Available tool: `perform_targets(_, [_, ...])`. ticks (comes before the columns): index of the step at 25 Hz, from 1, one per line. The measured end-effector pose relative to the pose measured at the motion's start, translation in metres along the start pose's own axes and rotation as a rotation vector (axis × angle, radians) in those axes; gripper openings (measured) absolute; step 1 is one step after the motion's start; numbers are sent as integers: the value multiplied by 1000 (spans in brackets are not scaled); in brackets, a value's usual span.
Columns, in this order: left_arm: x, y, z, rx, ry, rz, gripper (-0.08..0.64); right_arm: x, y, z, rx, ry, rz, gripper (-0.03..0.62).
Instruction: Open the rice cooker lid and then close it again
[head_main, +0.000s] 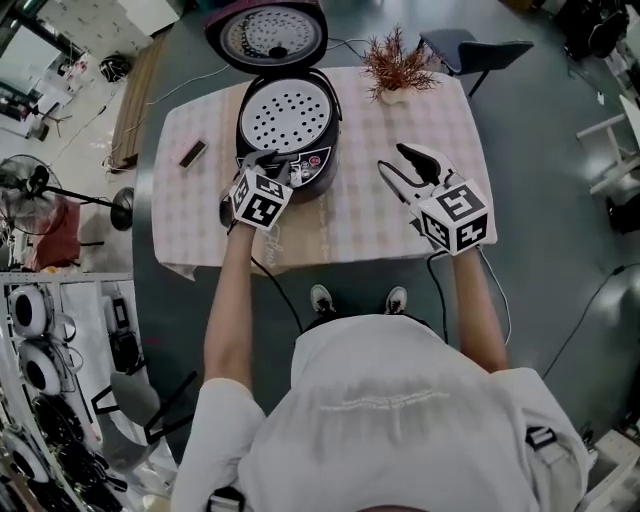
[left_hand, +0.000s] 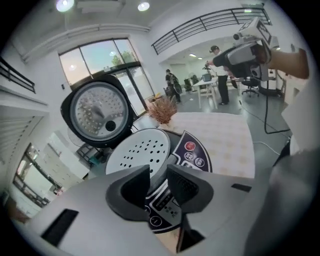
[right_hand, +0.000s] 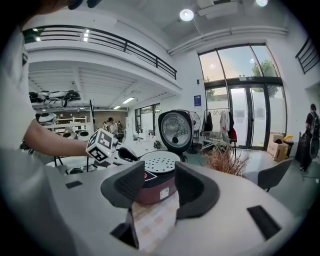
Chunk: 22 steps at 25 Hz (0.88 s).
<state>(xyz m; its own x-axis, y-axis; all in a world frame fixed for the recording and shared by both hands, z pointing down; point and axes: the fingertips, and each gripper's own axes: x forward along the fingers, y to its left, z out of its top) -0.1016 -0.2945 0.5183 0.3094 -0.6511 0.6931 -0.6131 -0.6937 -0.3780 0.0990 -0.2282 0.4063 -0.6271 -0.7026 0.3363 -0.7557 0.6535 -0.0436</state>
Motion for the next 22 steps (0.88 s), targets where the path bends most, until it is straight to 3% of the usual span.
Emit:
perform_targets(2, [-7, 8, 1, -94, -71, 56, 141, 0, 0, 13, -26, -19, 4, 202])
perform_targets(5, [-31, 19, 10, -306, -221, 72, 143, -3, 4, 31, -65, -41, 14, 204])
perform_targets(7, [-49, 23, 21, -373, -301, 83, 143, -5, 1, 38, -78, -56, 12, 204])
perform_targets(14, [-116, 31, 52, -438, -484, 152, 143, 2, 3, 54, -93, -90, 6, 198])
perform_targets(22, [-170, 26, 47, -467, -533, 218, 143, 7, 24, 67, -137, -111, 42, 196])
